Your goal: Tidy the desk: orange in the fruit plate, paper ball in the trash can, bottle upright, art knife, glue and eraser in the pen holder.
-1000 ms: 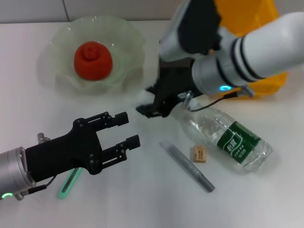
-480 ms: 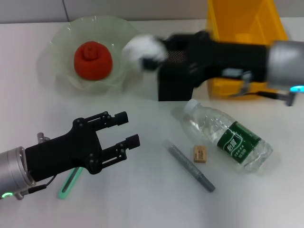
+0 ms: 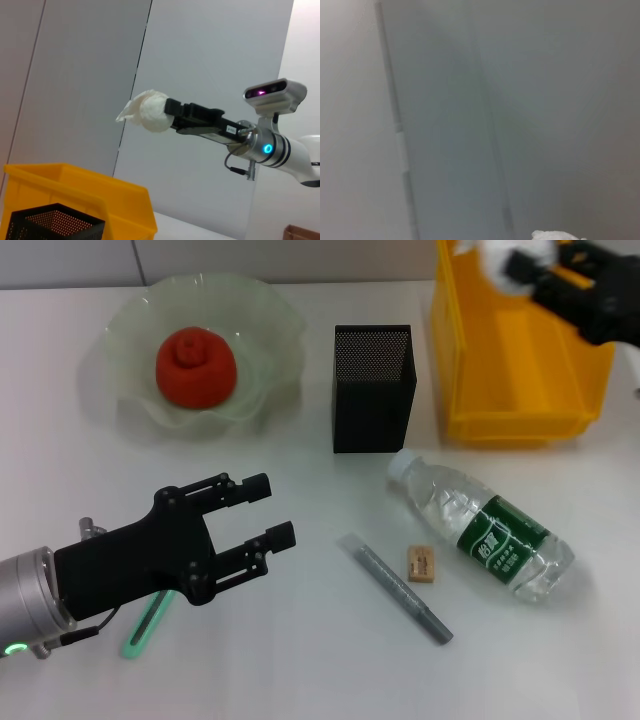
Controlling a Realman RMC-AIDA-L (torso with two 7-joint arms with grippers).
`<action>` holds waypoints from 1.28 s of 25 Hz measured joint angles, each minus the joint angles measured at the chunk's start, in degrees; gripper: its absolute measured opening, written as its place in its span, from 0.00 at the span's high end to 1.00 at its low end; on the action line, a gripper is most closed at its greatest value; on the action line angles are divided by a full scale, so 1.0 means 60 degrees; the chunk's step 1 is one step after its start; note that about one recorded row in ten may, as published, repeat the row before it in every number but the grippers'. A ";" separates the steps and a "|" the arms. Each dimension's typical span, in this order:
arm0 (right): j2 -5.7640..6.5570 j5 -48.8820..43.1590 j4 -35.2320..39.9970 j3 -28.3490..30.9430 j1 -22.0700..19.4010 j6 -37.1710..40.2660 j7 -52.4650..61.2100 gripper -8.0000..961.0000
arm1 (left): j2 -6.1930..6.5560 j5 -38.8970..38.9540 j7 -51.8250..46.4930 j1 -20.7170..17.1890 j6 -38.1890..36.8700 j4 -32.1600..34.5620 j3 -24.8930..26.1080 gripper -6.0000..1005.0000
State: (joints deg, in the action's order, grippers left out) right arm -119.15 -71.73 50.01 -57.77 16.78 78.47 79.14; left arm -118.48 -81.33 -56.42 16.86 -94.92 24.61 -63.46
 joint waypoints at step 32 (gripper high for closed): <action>-0.0020 -0.0054 -0.1647 0.0919 0.0831 -0.2999 -0.2080 0.37 | 0.0000 0.0006 -0.0013 -0.0042 -0.0060 0.0000 -0.0033 0.39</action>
State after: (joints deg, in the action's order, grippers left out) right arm -119.27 -72.05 40.12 -52.25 21.77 60.48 66.66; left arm -118.48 -81.29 -56.50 16.60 -95.28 24.61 -63.65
